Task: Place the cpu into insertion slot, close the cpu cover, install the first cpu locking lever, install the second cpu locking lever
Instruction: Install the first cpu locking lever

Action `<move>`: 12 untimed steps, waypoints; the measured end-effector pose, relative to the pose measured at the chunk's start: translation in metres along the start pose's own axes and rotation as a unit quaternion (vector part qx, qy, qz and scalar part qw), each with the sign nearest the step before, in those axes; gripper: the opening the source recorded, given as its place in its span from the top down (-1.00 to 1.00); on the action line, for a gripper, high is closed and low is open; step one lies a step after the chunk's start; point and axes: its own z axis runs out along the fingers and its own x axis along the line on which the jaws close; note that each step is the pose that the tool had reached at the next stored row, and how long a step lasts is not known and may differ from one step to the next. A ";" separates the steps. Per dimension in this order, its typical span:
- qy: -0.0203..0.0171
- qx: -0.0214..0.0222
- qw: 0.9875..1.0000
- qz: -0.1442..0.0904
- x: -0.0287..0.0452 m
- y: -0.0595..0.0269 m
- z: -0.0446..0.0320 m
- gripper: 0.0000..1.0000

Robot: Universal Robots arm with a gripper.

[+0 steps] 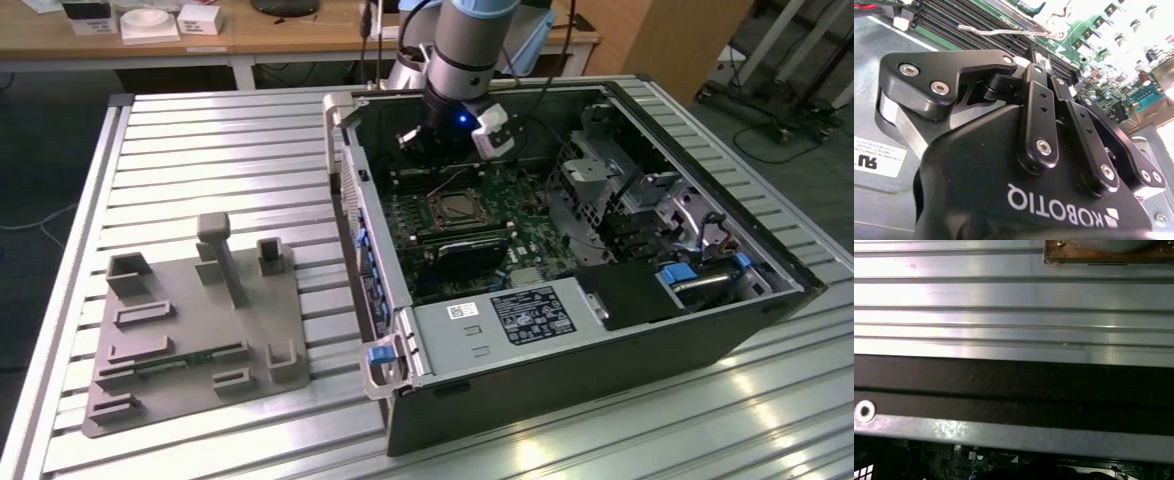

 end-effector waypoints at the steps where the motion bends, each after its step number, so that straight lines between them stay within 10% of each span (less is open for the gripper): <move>1: 0.000 -0.001 1.000 0.000 0.0000 -0.0001 0.0009 0.79; 12: 0.001 -0.003 1.000 -0.008 -0.0001 -0.0012 0.0072 0.79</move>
